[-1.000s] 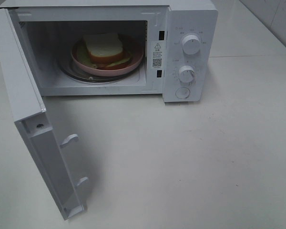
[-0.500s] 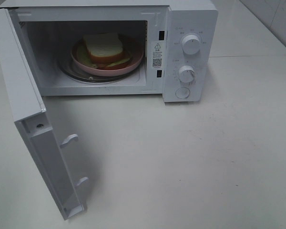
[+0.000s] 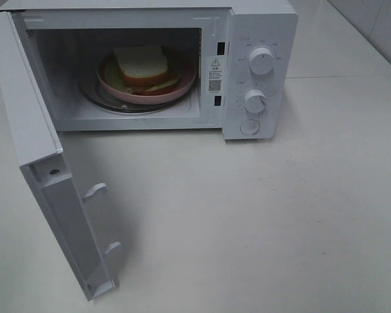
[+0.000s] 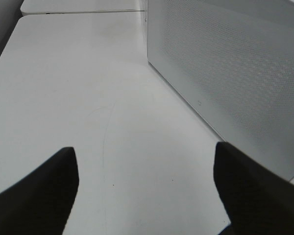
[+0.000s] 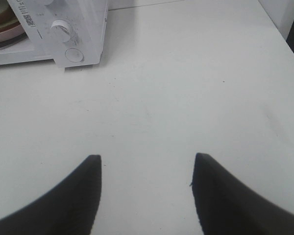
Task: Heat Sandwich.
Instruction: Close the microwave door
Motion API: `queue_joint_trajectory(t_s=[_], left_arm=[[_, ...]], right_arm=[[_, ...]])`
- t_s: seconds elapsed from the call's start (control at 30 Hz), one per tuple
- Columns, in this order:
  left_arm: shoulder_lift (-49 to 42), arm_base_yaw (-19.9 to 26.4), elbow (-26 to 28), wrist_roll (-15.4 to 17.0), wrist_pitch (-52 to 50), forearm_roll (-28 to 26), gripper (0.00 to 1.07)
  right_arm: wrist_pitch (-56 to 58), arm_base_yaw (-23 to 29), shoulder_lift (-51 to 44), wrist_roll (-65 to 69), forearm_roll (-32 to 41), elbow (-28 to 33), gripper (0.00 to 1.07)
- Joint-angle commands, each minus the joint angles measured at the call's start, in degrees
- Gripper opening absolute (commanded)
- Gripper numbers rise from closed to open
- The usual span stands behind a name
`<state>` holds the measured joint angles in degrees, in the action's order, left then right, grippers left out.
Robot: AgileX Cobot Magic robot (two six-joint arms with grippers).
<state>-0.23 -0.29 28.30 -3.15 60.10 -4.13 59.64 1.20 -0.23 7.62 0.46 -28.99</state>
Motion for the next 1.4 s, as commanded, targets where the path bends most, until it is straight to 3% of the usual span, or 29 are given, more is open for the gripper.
queue_joint_trajectory(t_s=[0.03, 0.3, 0.53, 0.87, 0.97, 1.0, 1.07, 1.13, 1.2, 1.4], left_arm=[[-0.9, -0.2, 0.4, 0.2, -1.3, 0.8, 0.71], [3.7, -0.2, 1.8, 0.2, -7.8, 4.5, 0.71], [10.8, -0.2, 0.3, 0.1, -20.7, 8.8, 0.71], [21.1, -0.2, -3.5, 0.1, -34.8, 8.5, 0.68], [24.8, -0.2, -5.0, 0.3, -40.9, 8.1, 0.54], [24.8, -0.2, -5.0, 0.3, -40.9, 8.1, 0.54], [27.3, -0.2, -5.6, 0.3, -44.3, 6.7, 0.37], [28.4, -0.2, -5.8, 0.3, -45.4, 6.1, 0.31], [31.0, -0.2, -5.8, 0.3, -47.9, 5.6, 0.17], [38.0, -0.2, -5.8, 0.5, -53.5, 5.6, 0.01]], right_arm=[[-0.5, -0.3, -1.5, 0.2, 0.1, -0.1, 0.55], [-0.5, -0.3, -1.5, 0.2, 0.1, -0.1, 0.55], [-0.5, -0.3, -1.5, 0.2, 0.1, -0.1, 0.55], [-0.5, -0.3, -1.5, 0.2, 0.1, -0.1, 0.55], [-0.5, -0.3, -1.5, 0.2, 0.1, -0.1, 0.55], [-0.5, -0.3, -1.5, 0.2, 0.1, -0.1, 0.55], [-0.5, -0.3, -1.5, 0.2, 0.1, -0.1, 0.55], [-0.5, -0.3, -1.5, 0.2, 0.1, -0.1, 0.55], [-0.5, -0.3, -1.5, 0.2, 0.1, -0.1, 0.55], [-0.5, -0.3, -1.5, 0.2, 0.1, -0.1, 0.55]])
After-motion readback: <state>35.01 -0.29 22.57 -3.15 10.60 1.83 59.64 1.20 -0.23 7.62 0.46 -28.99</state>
